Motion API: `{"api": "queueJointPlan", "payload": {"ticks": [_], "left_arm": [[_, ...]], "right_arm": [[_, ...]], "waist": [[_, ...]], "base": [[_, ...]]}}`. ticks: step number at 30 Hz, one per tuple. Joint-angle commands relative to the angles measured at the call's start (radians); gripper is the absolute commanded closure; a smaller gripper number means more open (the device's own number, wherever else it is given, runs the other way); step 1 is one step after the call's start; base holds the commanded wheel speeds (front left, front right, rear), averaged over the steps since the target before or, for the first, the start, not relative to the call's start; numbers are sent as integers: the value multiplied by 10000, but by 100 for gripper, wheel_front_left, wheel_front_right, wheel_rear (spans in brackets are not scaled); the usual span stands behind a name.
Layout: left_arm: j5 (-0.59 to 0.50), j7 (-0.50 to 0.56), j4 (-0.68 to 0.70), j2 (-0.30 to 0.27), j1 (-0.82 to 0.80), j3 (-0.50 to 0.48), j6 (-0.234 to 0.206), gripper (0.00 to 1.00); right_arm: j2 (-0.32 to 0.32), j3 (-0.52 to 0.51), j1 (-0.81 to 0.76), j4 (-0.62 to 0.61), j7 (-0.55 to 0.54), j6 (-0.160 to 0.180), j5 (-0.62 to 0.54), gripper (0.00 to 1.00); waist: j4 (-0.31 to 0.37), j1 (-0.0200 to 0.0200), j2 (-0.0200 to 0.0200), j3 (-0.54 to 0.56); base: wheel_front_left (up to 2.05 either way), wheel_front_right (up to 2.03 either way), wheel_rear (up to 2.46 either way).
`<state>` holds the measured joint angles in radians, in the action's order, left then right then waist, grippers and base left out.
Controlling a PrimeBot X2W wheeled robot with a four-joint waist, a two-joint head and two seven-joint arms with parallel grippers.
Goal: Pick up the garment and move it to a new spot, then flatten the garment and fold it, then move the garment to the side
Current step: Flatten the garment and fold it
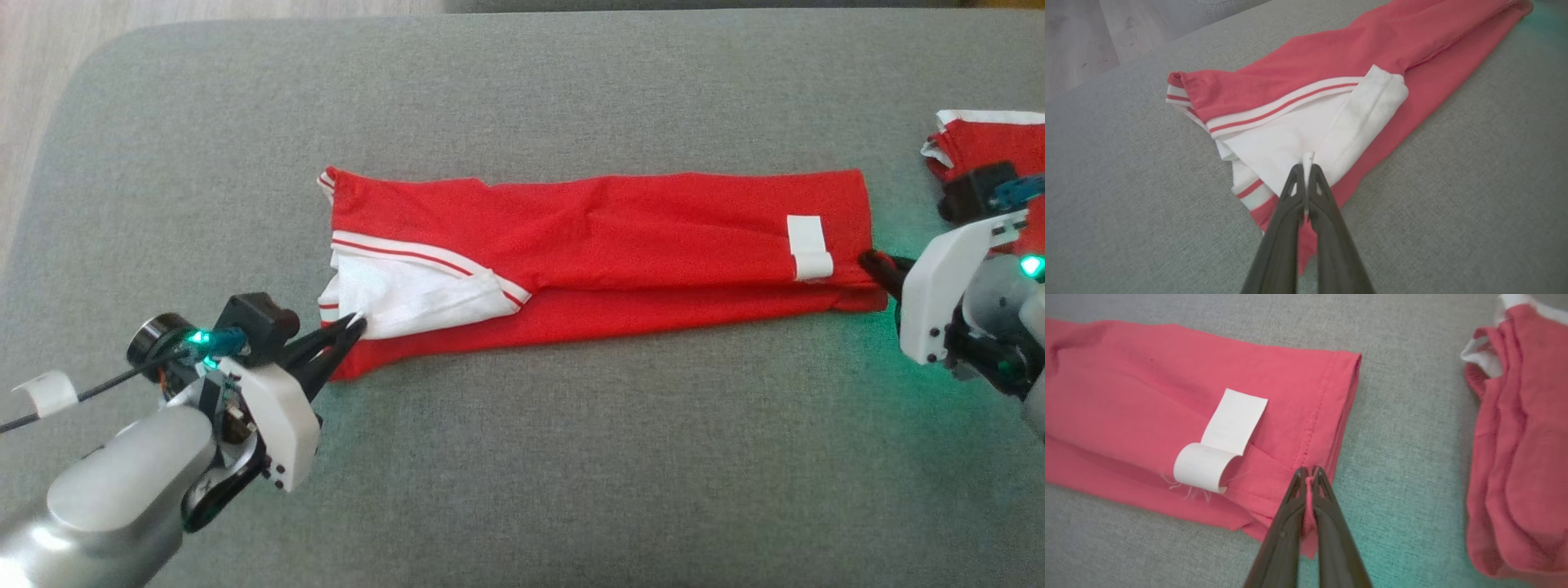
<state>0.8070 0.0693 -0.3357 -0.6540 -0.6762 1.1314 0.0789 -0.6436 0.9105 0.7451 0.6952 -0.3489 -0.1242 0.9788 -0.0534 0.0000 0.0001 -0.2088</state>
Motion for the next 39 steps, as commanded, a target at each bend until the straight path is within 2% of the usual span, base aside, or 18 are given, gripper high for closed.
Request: {"api": "queueJointPlan", "payload": {"ticks": [1, 2, 3, 4, 10, 14, 18, 22, 23, 24, 25, 26, 27, 29, 32, 35, 39], "left_arm": [[-30, 15, 123, -404, -286, -403, -71, 100], [3, 72, 78, -382, -277, -392, -84, 100], [53, 141, 28, -356, -267, -385, -97, 53], [88, 181, -11, -331, -262, -384, -116, 0], [37, -575, -148, -138, -396, -815, -696, 0], [41, -1726, 69, 145, -575, -1500, -1397, 0], [399, -2902, 408, 572, -419, -2468, -2225, 0], [728, -3285, 858, 1136, 288, -3750, -3001, 0], [701, -3297, 1066, 1336, 536, -4225, -3161, 0], [396, -3304, 1528, 1804, 1213, -5212, -3366, 0], [139, -3305, 1716, 2041, 1608, -5639, -3426, 0], [-127, -3306, 1880, 2307, 2020, -6052, -3477, 0], [-127, -3306, 1880, 2307, 2020, -6052, -3477, 0], [-630, -3307, 2206, 2939, 2866, -6865, -3483, 0], [-1628, -3308, 2426, 3674, 3977, -7581, -3241, 0], [-2349, -3309, 2288, 4286, 4812, -8084, -2771, 0], [-2964, -3309, 1965, 4988, 5457, -8684, -2165, 0]], "right_arm": [[-357, 85, -81, -172, -14, -65, 50, 100], [-364, 139, -52, -152, 33, -65, 32, 73], [-331, 113, -41, -69, 99, -65, 91, 0], [-258, 102, -42, -29, 112, -65, 188, 0], [-119, -262, 292, -139, 767, -65, 577, 0], [149, -907, 556, -309, 2105, -65, 615, 0], [833, -1499, 503, -685, 3807, -65, 375, 0], [1789, -2145, 182, -722, 5560, -65, -425, 0], [2057, -2369, 57, -692, 5801, -65, -715, 0], [2660, -3065, -315, -645, 6043, -65, -1316, 0], [2976, -3542, -559, -688, 6083, -65, -1691, 0], [3290, -4199, -850, -924, 6094, -65, -2185, 0], [3290, -4199, -850, -924, 6094, -65, -2185, 0], [3989, -5464, -1762, -1600, 6100, -65, -3363, 0], [5115, -6799, -3376, -2578, 6103, -65, -4975, 0], [5671, -7317, -4564, -3163, 6104, -65, -6083, 0], [5892, -7497, -5290, -3543, 6105, -65, -6662, 0]], "waist": [[17, 0, -1, -8], [28, 0, -1, -6], [38, 0, -1, 7], [47, 0, -1, 32], [130, 0, -1, 275], [173, 0, -1, 456], [277, 0, -1, 647], [400, 0, -1, 823], [429, 0, -1, 863], [468, 0, -1, 936], [478, 0, -1, 969], [482, 0, -1, 995], [482, 0, -1, 995], [475, 0, -1, 1021], [439, 0, -1, 1051], [415, 0, -1, 1079], [397, 0, -1, 1069]], "base": [[0, 0, 0], [0, 0, 0], [0, 0, 0], [0, 0, 0], [0, 0, 0], [0, 0, 0], [0, 0, 0], [0, 0, 0], [0, 0, 0], [0, 0, 0], [0, 0, 0], [0, 0, 0], [0, 0, 0], [0, 0, 0], [0, 0, 0], [0, 0, 0], [0, 0, 0]]}}
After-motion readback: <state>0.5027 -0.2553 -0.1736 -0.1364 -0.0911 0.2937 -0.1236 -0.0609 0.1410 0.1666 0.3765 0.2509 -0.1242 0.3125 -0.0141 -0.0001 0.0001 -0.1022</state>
